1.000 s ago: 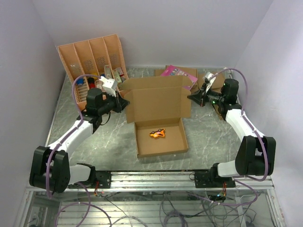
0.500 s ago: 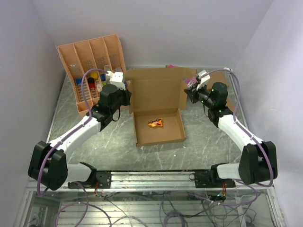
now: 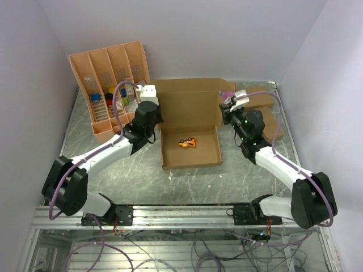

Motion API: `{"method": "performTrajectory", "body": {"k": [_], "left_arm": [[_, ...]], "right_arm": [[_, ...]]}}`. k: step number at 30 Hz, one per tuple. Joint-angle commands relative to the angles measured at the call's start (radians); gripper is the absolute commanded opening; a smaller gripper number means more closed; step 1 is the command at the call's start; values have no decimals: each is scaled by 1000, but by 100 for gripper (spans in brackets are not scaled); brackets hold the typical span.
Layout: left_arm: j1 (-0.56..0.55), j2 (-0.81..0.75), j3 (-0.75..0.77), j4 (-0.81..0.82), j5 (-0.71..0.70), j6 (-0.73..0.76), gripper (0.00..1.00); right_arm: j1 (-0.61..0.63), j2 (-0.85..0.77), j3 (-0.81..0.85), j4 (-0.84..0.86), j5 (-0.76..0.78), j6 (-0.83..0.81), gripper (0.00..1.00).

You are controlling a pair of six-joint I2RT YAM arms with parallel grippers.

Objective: Fold the paper box

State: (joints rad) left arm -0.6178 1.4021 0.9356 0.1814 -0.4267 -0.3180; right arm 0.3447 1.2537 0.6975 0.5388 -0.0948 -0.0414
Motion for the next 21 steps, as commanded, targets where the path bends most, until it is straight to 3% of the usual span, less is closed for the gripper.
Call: {"method": "performTrajectory", "body": {"k": [1,12,21], "left_arm": [[-32,-17,-9,171,-58,-2,7],[-168,2,-120,454,-236,94,7],[-259,7,-171,548,-357,143,7]], "right_arm": [[66,-7,-53,194,136,17,0],[209,-23,-240,492,327,-57,0],[257,-14,-303,611,377,-42,0]]}}
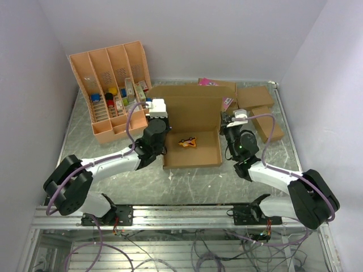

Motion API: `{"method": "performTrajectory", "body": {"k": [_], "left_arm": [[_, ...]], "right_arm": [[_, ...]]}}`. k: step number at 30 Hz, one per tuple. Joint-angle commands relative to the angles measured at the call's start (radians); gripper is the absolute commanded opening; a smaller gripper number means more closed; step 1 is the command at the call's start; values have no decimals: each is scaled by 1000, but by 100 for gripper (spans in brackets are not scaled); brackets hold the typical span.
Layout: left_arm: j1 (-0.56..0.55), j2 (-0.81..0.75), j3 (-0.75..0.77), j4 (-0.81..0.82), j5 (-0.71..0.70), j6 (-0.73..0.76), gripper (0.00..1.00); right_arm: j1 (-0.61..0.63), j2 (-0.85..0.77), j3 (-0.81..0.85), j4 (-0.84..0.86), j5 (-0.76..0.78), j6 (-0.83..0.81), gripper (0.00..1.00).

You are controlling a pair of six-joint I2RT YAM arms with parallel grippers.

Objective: Fold the paper box

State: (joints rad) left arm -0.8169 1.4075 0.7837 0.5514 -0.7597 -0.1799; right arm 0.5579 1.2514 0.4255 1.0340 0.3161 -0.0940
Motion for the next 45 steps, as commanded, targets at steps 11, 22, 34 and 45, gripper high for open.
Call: {"method": "performTrajectory", "body": {"k": [11,22,34,45], "left_arm": [[-140,6,-117,285,-100,-1,7],[-196,-10,-171,331,-146,7,7],[-236,-19,-226,379,-179,11,7],[-262,-3,-215,375,-198,7,7]], "right_arm": [[69,-72,-159,175,-39,-26,0],[70,-99,-157,29,-20,39,0],[69,-141,-109,-217,-77,64,0],[44,-223,-46,-484,-144,72,6]]}}
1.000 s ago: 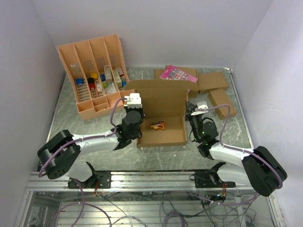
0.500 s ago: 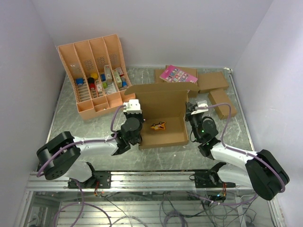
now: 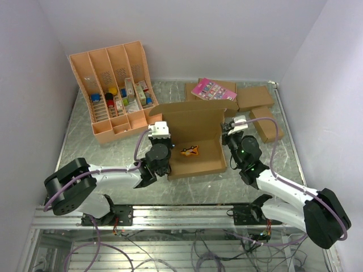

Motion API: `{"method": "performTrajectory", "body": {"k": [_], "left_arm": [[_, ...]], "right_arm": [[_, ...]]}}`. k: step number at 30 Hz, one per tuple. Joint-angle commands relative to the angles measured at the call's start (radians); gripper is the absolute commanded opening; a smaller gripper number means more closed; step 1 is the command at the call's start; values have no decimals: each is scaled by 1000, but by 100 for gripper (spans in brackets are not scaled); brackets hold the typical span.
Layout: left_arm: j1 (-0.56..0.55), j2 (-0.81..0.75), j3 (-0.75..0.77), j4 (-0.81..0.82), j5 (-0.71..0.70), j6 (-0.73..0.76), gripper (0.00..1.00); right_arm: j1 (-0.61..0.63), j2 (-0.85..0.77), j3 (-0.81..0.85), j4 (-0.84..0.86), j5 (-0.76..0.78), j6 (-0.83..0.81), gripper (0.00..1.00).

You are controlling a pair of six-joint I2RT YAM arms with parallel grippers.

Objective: Fold the paper box

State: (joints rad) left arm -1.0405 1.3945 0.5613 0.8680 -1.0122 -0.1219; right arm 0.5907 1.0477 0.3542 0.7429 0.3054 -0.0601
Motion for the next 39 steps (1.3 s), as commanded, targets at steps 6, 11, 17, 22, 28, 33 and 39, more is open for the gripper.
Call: {"method": "performTrajectory", "body": {"k": [6,11,17,22,28,33,39], "left_arm": [[-49,4,2,63,31,-56,7],[-52,-17,-2,50,26,-54,7],[-62,-18,4,17,44,-85,7],[-84,-15,8,-17,36,-116,7],[-109,-26,-3,-50,16,-141,7],[-124,-43,-17,-85,5,-172,7],[-141,-52,-33,-107,-5,-219,7]], "right_arm": [[2,-72,36,-294,-159,3,4],[1,-114,45,-359,-159,-30,3],[1,-155,42,-421,-175,-88,2],[2,-172,45,-473,-204,-97,1],[1,-198,51,-530,-202,-112,1],[1,-209,55,-583,-189,-129,1],[1,-233,52,-631,-175,-154,1]]}}
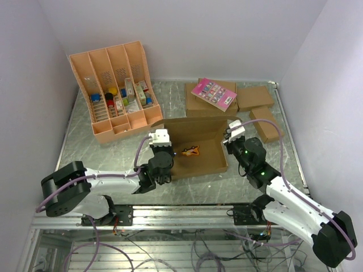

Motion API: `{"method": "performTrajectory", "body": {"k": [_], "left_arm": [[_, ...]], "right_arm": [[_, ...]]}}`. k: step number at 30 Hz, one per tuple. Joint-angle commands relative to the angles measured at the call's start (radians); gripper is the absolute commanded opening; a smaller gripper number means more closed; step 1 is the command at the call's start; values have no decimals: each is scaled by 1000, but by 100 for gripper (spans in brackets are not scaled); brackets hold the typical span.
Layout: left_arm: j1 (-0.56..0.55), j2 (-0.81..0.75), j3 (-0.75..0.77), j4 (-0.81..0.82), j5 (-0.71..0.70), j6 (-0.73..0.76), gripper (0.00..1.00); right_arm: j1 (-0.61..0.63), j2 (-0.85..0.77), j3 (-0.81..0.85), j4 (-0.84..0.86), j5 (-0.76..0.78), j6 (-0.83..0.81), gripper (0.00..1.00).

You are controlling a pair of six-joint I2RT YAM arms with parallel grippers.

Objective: Fold the paper box

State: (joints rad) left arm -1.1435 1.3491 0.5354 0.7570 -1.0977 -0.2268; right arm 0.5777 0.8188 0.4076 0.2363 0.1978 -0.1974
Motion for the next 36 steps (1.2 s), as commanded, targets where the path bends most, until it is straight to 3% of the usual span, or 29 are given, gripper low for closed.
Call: {"method": "performTrajectory", "body": {"k": [1,12,22,30,36], "left_arm": [[-42,-5,-2,-8,83,-120,7],[-105,16,-11,-61,55,-187,7],[-143,25,-6,-117,-9,-155,7],[-152,35,-21,-129,-39,-155,7],[-151,43,-20,-138,-46,-168,7]], "right_arm": [[14,-3,-1,-131,-68,-21,0],[15,-34,16,-235,-100,-68,0],[10,-88,40,-345,-121,-170,2],[-6,-157,54,-440,-158,-236,9],[-24,-172,74,-503,-199,-277,29]]}}
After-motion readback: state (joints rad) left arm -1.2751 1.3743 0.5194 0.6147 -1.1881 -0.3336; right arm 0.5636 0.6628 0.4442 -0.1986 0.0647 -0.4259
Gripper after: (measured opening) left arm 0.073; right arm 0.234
